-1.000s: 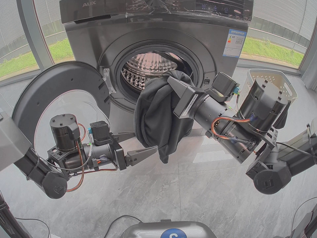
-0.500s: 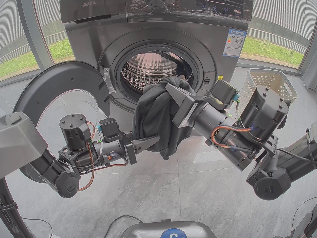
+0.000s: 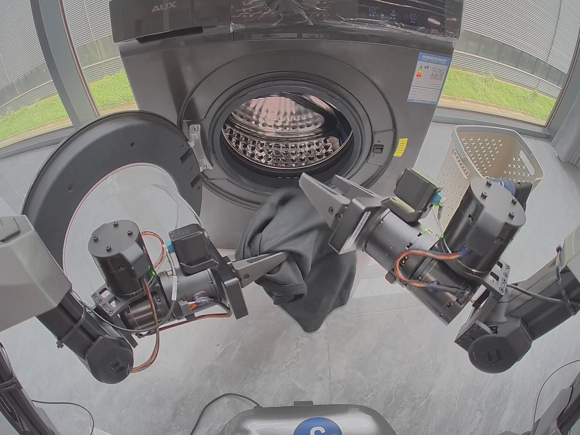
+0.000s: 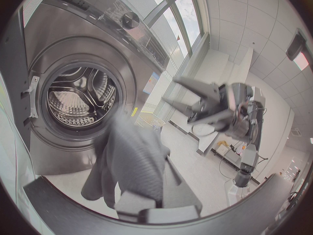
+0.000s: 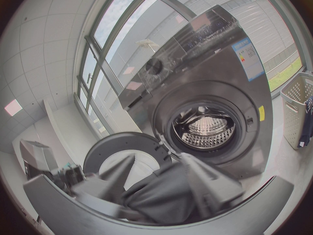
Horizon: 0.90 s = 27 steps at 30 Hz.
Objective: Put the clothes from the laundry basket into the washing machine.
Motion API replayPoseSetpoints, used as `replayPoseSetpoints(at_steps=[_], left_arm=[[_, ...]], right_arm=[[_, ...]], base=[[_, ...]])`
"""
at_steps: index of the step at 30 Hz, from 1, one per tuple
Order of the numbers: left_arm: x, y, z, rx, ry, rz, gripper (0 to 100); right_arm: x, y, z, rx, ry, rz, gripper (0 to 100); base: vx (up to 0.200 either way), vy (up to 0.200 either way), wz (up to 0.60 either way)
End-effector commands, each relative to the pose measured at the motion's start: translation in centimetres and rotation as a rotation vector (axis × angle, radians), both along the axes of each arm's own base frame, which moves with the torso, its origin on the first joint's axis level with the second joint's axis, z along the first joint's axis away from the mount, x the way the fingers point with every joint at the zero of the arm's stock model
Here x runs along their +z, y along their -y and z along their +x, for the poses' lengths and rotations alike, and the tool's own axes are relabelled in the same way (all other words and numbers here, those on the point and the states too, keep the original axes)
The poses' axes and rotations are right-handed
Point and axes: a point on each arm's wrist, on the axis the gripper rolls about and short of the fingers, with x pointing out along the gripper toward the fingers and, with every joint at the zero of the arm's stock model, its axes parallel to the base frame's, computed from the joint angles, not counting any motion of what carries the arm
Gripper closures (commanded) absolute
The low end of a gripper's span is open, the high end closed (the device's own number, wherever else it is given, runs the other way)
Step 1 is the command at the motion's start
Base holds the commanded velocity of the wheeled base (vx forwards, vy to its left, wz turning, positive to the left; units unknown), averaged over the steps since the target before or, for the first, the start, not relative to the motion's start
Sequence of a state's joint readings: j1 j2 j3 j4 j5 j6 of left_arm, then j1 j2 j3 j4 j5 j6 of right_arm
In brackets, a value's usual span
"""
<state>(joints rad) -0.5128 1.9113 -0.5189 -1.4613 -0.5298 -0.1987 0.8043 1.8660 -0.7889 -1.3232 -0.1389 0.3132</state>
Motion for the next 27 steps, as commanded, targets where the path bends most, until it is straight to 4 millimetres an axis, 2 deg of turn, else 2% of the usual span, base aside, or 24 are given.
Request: replayPoseSetpoints(at_steps=[1, 8, 18, 27], left_arm=[[2.6, -0.4, -0.6, -0.001, 0.051, -0.067, 100], [4.6, -0.2, 0.2, 0.03, 0.072, -0.141, 100], [5.2, -0.2, 0.4, 0.071, 0.09, -0.163, 100], [5.9, -0.4, 0.0, 0.068, 0.114, -0.184, 100]], right_arm=[[-2.6, 0.7, 0.1, -0.019, -0.065, -0.071, 0], [-4.8, 1.8, -0.6, -0.035, -0.055, -0.139, 0], [-6.9, 3.6, -0.9, -0.066, -0.064, -0.243, 0], [-9.2, 3.9, 0.9, -0.078, -0.079, -0.285, 0]], base=[[0.0, 0.0, 0.0], [0.0, 0.0, 0.0], [0.0, 0.0, 0.0], [0.0, 0.0, 0.0]])
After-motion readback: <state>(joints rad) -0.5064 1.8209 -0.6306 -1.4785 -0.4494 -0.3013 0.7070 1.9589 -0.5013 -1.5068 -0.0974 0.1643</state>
